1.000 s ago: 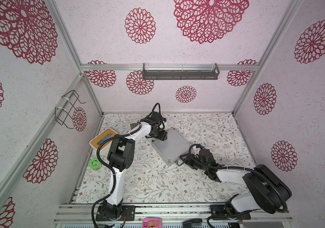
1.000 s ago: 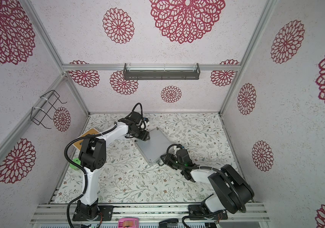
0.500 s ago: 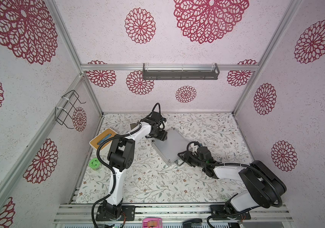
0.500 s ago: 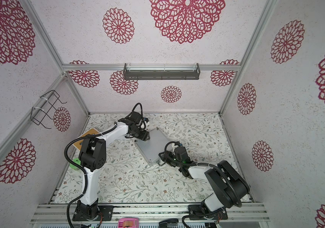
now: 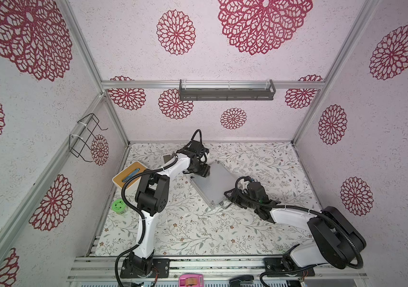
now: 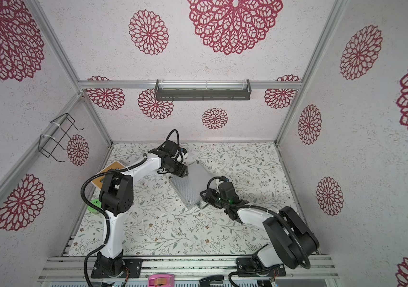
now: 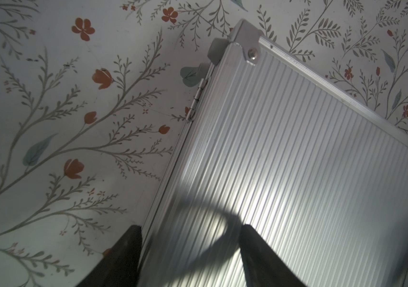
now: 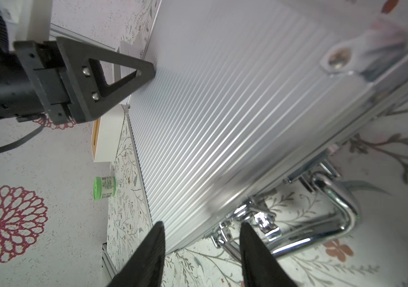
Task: Close the poker set cases
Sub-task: Fasten the fastener on the poker set case.
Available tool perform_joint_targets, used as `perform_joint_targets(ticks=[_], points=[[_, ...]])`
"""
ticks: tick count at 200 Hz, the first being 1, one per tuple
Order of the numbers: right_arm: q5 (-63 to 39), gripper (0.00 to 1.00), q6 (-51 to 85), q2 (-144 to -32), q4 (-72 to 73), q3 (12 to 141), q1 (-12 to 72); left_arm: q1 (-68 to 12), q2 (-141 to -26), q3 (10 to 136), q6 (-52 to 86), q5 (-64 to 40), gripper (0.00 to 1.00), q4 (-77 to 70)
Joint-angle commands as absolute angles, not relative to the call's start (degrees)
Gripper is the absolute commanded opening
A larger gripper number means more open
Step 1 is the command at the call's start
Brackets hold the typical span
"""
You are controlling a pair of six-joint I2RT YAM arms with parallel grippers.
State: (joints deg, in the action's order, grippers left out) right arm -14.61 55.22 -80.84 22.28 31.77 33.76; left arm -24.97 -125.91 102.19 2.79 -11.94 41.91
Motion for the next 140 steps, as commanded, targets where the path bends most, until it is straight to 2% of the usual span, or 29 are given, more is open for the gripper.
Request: perform_joint_targets(ticks=[1,16,56,85,111,140], points=[[-12.0,0.5,51.5,-77.5,14.3,33.3,34.1,-26.0,-128.9,100.9,1.0,-8.6,0.66,47.0],[-11.8,0.48,51.7,-76.6,13.1,32.6,34.1,-25.9,-128.9,100.9,1.0,-8.4,0.66,47.0],[-10.6,0.2,51.8,-76.4,12.9,30.7,34.1,-25.9,-128.9,101.0,1.1,-8.3,0.66,47.1],[-10.3,0.04,52.5,-77.7,14.1,30.2,34.2,-25.9,-129.1,101.0,1.0,-8.2,0.66,47.2],[-10.0,0.0,53.2,-79.0,15.3,29.6,34.4,-25.9,-129.2,101.1,1.0,-8.3,0.66,47.3],[-10.3,0.0,54.1,-81.0,18.0,29.0,34.4,-25.9,-129.5,101.1,1.0,-8.6,0.66,47.3]])
